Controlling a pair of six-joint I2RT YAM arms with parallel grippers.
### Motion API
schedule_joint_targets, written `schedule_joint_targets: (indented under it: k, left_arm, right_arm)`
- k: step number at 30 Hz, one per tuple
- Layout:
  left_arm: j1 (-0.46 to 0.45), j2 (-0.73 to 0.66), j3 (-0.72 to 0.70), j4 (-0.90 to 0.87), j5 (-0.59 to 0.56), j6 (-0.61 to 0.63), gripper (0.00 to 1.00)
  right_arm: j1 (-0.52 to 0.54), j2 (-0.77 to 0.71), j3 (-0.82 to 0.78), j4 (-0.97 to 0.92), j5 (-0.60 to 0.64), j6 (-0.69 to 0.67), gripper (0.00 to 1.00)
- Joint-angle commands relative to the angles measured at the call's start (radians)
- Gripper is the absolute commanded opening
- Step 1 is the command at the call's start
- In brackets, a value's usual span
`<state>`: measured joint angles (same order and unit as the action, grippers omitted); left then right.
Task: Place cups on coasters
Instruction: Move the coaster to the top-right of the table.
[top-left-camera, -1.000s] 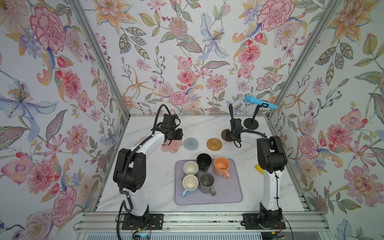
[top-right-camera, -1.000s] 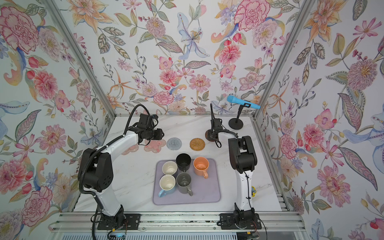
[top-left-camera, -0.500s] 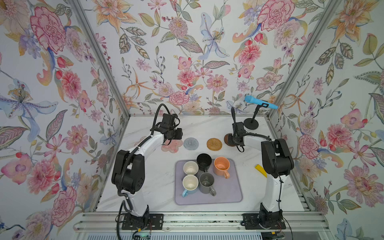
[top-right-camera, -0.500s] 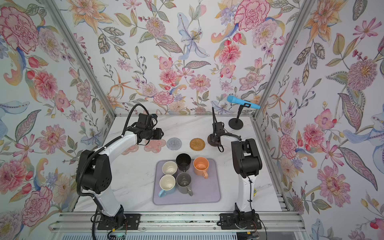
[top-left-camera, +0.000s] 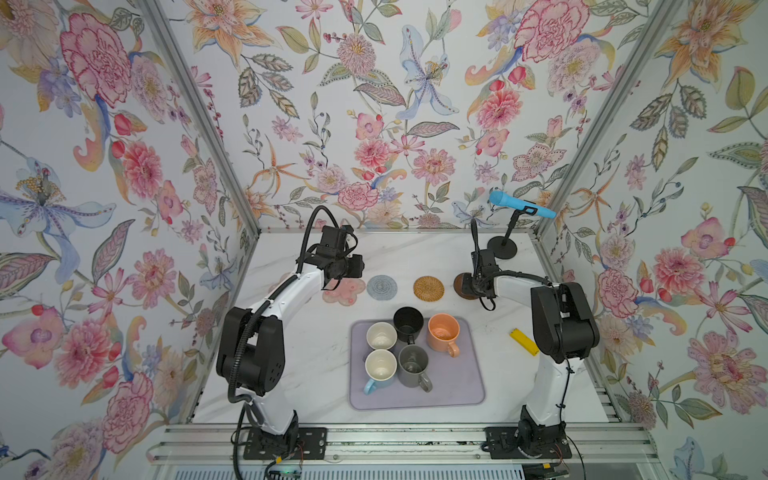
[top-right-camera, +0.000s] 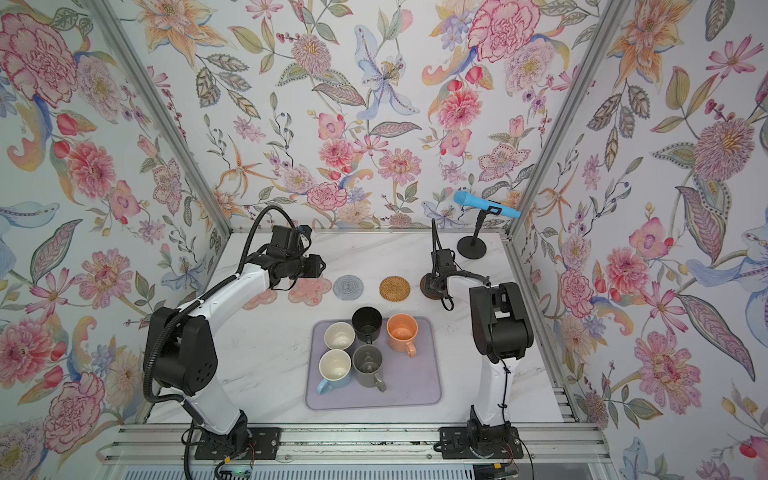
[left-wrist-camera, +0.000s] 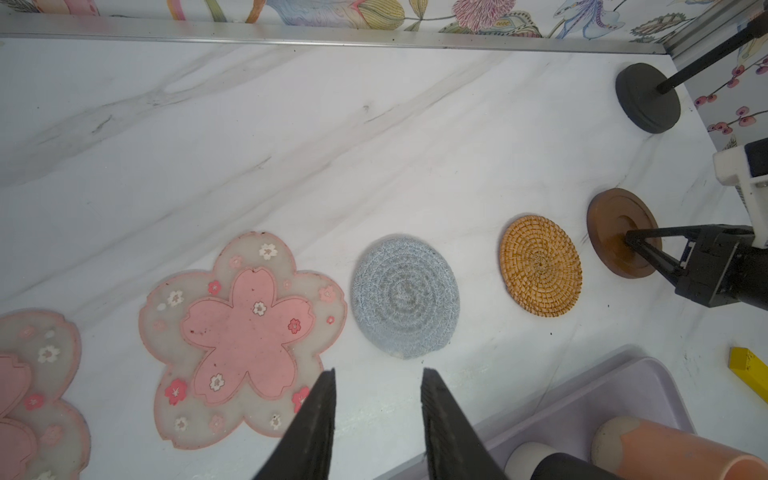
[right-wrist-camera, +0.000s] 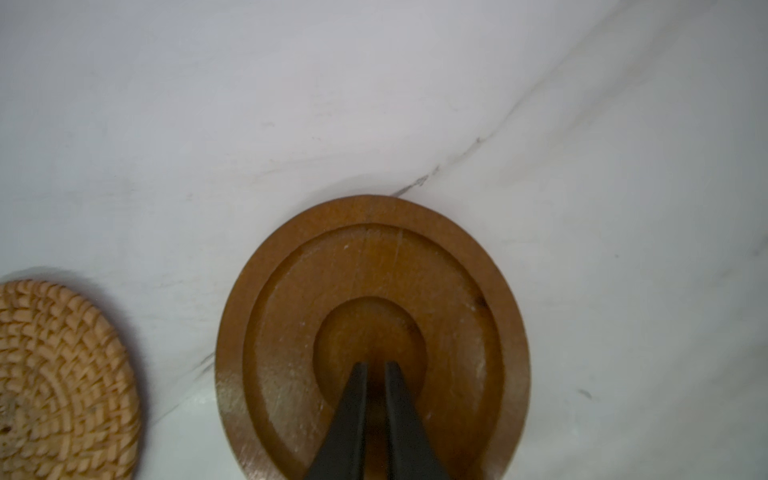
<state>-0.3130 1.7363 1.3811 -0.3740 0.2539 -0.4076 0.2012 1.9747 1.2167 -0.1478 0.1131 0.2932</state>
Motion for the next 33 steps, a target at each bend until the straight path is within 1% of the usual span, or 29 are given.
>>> schedule_joint_targets:
  k: [1, 17, 20, 26, 29, 33]
  left_arm:
    - [0.014, -0.037, -0.012, -0.026, -0.025, 0.011, 0.38]
    - [0.014, -0.067, -0.044, -0.025, -0.039, 0.01, 0.38]
    - [0.014, -0.066, -0.042, -0.023, -0.035, 0.008, 0.38]
    - [0.014, -0.072, -0.042, -0.032, -0.041, 0.012, 0.4]
    - [0.013, -0.075, -0.043, -0.035, -0.044, 0.011, 0.41]
    - [0.014, -0.079, -0.046, -0.034, -0.042, 0.008, 0.41]
  right_arm:
    - [-0.018, -0.029, -0.032, -0.049, -0.002, 0.036, 0.14]
    - [-0.034, -0.063, -0.08, -0.044, 0.005, 0.066, 0.14]
    - [-0.036, -0.07, -0.086, -0.026, 0.005, 0.067, 0.18]
    - [-0.036, -0.094, -0.075, -0.015, 0.011, 0.05, 0.34]
    - [-0.036, -0.12, -0.086, 0.013, 0.001, 0.038, 0.37]
    - [-0.036, -0.125, -0.087, 0.004, -0.008, 0.04, 0.37]
